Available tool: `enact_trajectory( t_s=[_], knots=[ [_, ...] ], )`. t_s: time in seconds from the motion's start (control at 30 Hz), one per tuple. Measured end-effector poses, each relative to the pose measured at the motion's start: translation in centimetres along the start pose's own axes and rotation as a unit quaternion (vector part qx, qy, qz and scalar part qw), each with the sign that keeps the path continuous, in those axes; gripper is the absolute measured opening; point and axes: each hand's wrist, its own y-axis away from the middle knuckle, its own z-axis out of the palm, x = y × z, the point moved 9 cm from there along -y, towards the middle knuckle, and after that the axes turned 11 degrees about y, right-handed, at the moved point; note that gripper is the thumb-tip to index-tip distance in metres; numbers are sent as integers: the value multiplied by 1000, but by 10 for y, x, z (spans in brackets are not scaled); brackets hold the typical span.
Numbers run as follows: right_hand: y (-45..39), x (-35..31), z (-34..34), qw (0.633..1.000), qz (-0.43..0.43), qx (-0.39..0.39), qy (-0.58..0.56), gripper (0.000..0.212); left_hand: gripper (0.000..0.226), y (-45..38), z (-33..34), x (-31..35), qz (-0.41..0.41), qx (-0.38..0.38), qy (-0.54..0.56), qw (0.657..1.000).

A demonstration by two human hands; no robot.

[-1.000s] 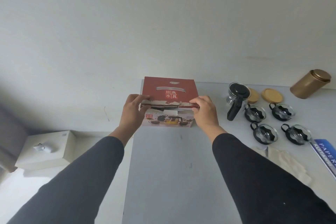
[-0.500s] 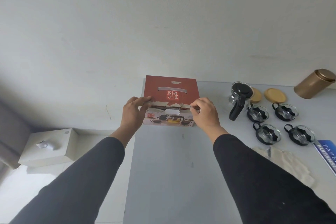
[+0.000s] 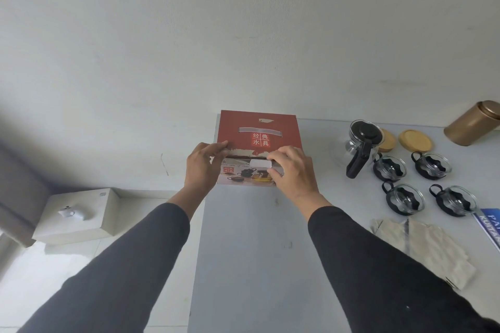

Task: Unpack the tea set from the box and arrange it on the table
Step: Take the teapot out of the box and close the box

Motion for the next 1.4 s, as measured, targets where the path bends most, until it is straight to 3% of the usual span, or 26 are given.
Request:
enact_trajectory(
  t_s=[0.37, 0.53, 0.6, 0.67, 0.77, 0.83, 0.97, 1.2, 1.4],
  knots=[
    [-4, 1, 0, 999, -3, 38, 22, 16, 21, -2, 1, -3, 9, 6, 1, 1000],
    [-9, 11, 2, 997, 80, 17, 11, 19, 19, -2, 2, -6, -5, 10, 17, 1000],
    [-11, 16, 6, 993, 114, -11, 22, 29, 20, -2, 3, -7, -21, 9, 32, 999],
    [-7, 30, 10, 980, 193, -30, 38, 56, 24, -2, 4, -11, -50, 8, 44, 998],
    [5, 54, 25, 931, 344, -94, -78, 82, 44, -1, 16, -28, -139, -14, 102, 985],
    [0, 52, 34, 923, 344, -128, -117, 76, 51, -3, 25, -40, -185, -16, 142, 972],
    [-24, 56, 32, 929, 331, -121, -110, 56, 49, -25, 35, -44, -224, 0, 152, 963],
    [-68, 71, 44, 923, 327, -151, -137, 53, 42, -74, 43, -50, -264, 16, 162, 951],
    [-87, 77, 52, 924, 340, -119, -129, 48, 37, -99, 48, -53, -275, 35, 178, 944]
  ],
)
